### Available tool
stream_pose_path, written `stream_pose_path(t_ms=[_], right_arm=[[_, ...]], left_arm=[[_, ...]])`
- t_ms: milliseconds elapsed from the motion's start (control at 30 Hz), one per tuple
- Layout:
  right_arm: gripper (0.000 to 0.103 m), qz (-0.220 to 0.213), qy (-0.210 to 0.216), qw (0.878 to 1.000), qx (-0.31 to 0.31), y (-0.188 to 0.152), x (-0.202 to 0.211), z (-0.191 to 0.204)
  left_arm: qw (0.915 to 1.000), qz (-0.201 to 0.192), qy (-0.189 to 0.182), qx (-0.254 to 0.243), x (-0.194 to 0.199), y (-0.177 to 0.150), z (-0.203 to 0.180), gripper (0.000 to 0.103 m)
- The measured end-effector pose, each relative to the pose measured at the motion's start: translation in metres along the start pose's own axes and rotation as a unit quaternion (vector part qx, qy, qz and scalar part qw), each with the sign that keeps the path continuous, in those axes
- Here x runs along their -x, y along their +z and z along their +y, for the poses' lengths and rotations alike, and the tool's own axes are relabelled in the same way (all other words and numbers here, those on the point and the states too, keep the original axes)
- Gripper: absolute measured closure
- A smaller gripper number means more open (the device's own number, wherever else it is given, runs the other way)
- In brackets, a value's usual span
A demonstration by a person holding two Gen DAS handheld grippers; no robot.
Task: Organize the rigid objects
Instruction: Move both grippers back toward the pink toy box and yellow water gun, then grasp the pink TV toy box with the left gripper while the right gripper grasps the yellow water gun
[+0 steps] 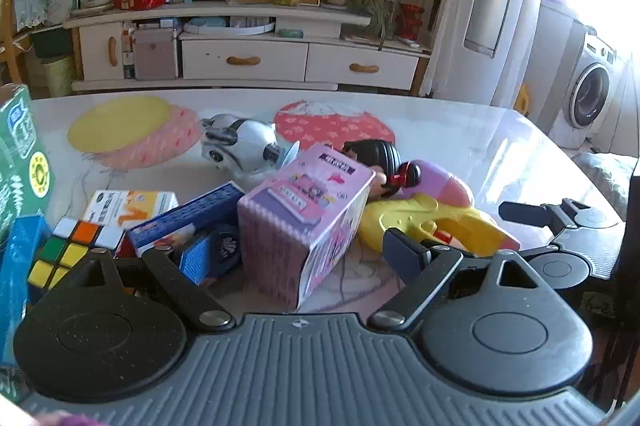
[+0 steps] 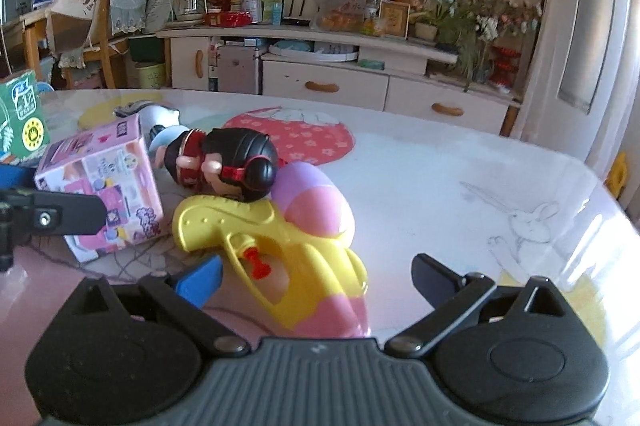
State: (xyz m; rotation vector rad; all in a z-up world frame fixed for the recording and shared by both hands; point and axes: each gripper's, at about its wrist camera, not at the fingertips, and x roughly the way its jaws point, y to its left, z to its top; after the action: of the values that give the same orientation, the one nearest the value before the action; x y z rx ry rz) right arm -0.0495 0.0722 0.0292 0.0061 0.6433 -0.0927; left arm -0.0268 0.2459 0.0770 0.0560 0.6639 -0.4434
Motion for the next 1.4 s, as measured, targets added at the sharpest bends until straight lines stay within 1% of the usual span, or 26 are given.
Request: stream_pose_path(t_ms=[267, 500, 533, 633, 700, 767, 833, 867, 900, 967, 1033, 1100, 1200, 1300, 1400], right_arm=[[0.002, 0.003, 0.018, 1.0, 0.009, 0.004, -0.008, -0.005], [0.002, 0.003, 0.03, 0.999, 0.028, 0.007, -0.011, -0.002], [0.002, 0.003, 0.03, 0.999, 0.031, 0.008, -0.011, -0.001], [0.002, 0.002, 0.027, 0.999, 0.041, 0.009, -0.014, 0.003], [0.002, 0.002, 0.027, 0.999, 0.045, 0.01, -0.015, 0.004], [0.003, 0.001, 0.025, 0.999, 0.045, 0.011, -0.016, 0.005], [0.009, -0.002, 0.023, 0.999, 0.045, 0.01, -0.016, 0.006], [0.011, -0.003, 0.024, 0.999, 0.045, 0.011, -0.016, 0.006], [0.014, -0.004, 0.026, 0.999, 0.045, 0.011, -0.016, 0.006], [0.02, -0.005, 0.033, 0.999, 0.043, 0.011, -0.015, 0.006], [0.025, -0.006, 0.037, 0.998, 0.042, 0.011, -0.014, 0.006], [0.026, -0.009, 0.033, 0.998, 0.047, 0.01, -0.013, 0.009], [0.027, -0.01, 0.03, 0.998, 0.048, 0.009, -0.012, 0.01], [0.027, -0.01, 0.023, 0.999, 0.038, 0.008, -0.01, 0.008], [0.027, -0.009, 0.017, 1.0, 0.022, 0.005, -0.006, 0.004]], left_arm=[[0.9997, -0.007, -0.009, -0.021, -0.012, 0.006, -0.007, 0.0], [0.9989, -0.003, -0.032, -0.036, -0.015, 0.012, -0.011, 0.0], [0.9988, -0.002, -0.035, -0.034, -0.016, 0.012, -0.01, 0.002], [0.9986, 0.004, -0.042, -0.032, -0.019, 0.012, -0.01, 0.014], [0.9988, 0.004, -0.031, -0.038, -0.023, 0.011, -0.01, 0.016], [0.9988, 0.001, -0.007, -0.049, -0.024, 0.01, -0.011, 0.025], [0.9988, 0.001, 0.0, -0.049, -0.025, 0.01, -0.012, 0.028], [0.999, -0.001, 0.0, -0.046, -0.026, 0.01, -0.012, 0.032], [0.999, -0.002, 0.001, -0.045, -0.027, 0.01, -0.013, 0.035], [0.9988, -0.003, 0.007, -0.048, -0.03, 0.011, -0.015, 0.048], [0.9985, -0.004, 0.017, -0.051, -0.031, 0.01, -0.019, 0.049], [0.9983, -0.006, 0.025, -0.053, -0.032, 0.009, -0.022, 0.049], [0.9985, -0.006, 0.034, -0.043, -0.033, 0.009, -0.024, 0.049], [0.9983, -0.003, 0.045, -0.038, -0.03, 0.008, -0.024, 0.049], [0.9985, 0.002, 0.052, -0.016, -0.025, 0.006, -0.019, 0.049]])
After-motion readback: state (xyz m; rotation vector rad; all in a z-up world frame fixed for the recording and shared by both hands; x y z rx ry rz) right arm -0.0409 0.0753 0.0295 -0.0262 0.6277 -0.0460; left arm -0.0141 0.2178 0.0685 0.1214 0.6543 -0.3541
